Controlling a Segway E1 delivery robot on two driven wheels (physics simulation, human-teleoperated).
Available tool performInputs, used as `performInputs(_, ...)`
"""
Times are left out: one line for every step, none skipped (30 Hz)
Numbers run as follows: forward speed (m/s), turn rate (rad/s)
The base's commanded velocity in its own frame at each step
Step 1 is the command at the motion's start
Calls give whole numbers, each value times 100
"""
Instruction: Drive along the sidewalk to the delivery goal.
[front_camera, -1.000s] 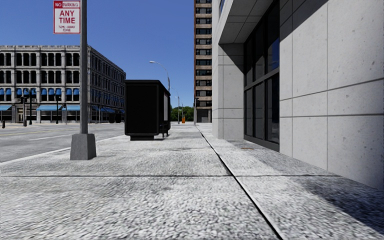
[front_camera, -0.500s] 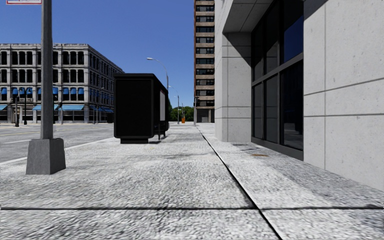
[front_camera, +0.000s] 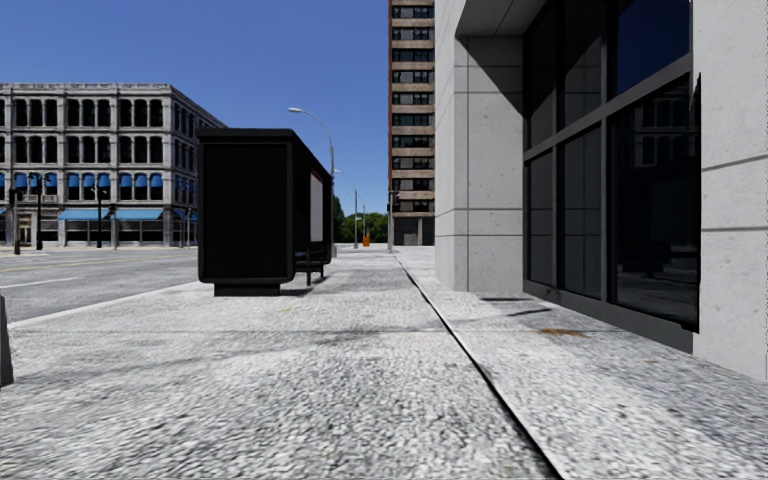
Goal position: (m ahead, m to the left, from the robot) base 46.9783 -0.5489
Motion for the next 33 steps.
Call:
performInputs(200,0)
performInputs(200,0)
performInputs(200,0)
performInputs(200,0)
performInputs(200,0)
performInputs(200,0)
performInputs(200,0)
performInputs(200,0)
performInputs(200,0)
performInputs(200,0)
performInputs(200,0)
performInputs(200,0)
performInputs(200,0)
performInputs(200,0)
performInputs(200,0)
performInputs(200,0)
performInputs(200,0)
performInputs(200,0)
performInputs(200,0)
performInputs(200,0)
performInputs(200,0)
performInputs(200,0)
performInputs(200,0)
performInputs(200,0)
performInputs(200,0)
performInputs(200,0)
performInputs(200,0)
performInputs(200,0)
performInputs(200,0)
performInputs(200,0)
performInputs(200,0)
performInputs(200,0)
performInputs(200,0)
